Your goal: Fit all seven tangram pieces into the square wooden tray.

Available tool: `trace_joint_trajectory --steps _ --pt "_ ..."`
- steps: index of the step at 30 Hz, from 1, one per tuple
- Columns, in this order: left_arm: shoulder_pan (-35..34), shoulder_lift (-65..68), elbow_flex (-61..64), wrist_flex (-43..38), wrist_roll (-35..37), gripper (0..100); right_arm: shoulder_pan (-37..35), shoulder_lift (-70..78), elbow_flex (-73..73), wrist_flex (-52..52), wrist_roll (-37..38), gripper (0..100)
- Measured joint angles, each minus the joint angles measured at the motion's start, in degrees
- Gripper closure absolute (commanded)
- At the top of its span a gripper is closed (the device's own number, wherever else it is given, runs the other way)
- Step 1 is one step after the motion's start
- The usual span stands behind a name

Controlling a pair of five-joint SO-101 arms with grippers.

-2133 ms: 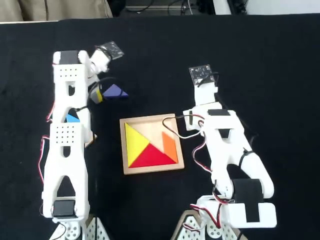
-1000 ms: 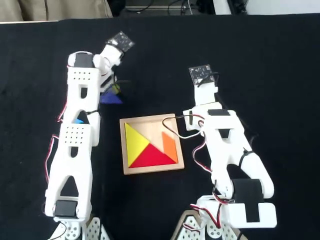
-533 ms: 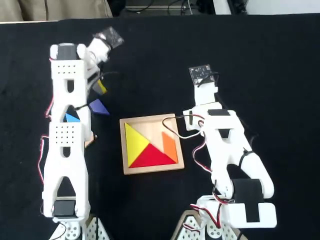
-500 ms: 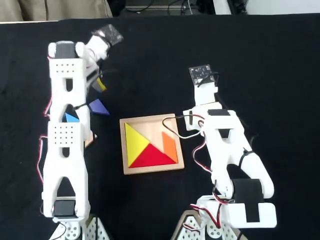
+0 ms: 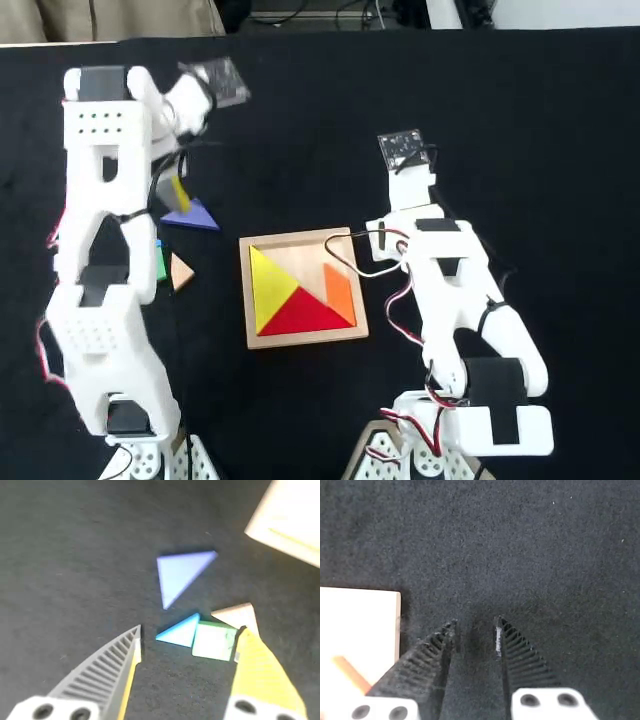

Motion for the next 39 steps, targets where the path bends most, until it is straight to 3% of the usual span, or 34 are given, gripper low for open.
trace_joint_trajectory --steps 8,14,16,21,26,39 --pt "0.0 -3.1 22.8 -17.2 -4.9 70 0.0 0.0 0.0 0.0 0.0 87.4" --pt "0.0 -3.3 27.7 -35.3 -5.5 70 0.0 0.0 0.0 0.0 0.0 87.4" --pt "0.0 -2.2 27.5 -37.6 -6.4 70 0.0 0.0 0.0 0.0 0.0 87.4" --pt "1.3 2.3 24.3 -30.9 -12.9 70 0.0 0.0 0.0 0.0 0.0 87.4" --pt "1.6 4.7 16.9 -22.1 -14.6 70 0.0 0.0 0.0 0.0 0.0 87.4" --pt "1.8 16.5 4.2 -20.0 -14.6 70 0.0 0.0 0.0 0.0 0.0 87.4"
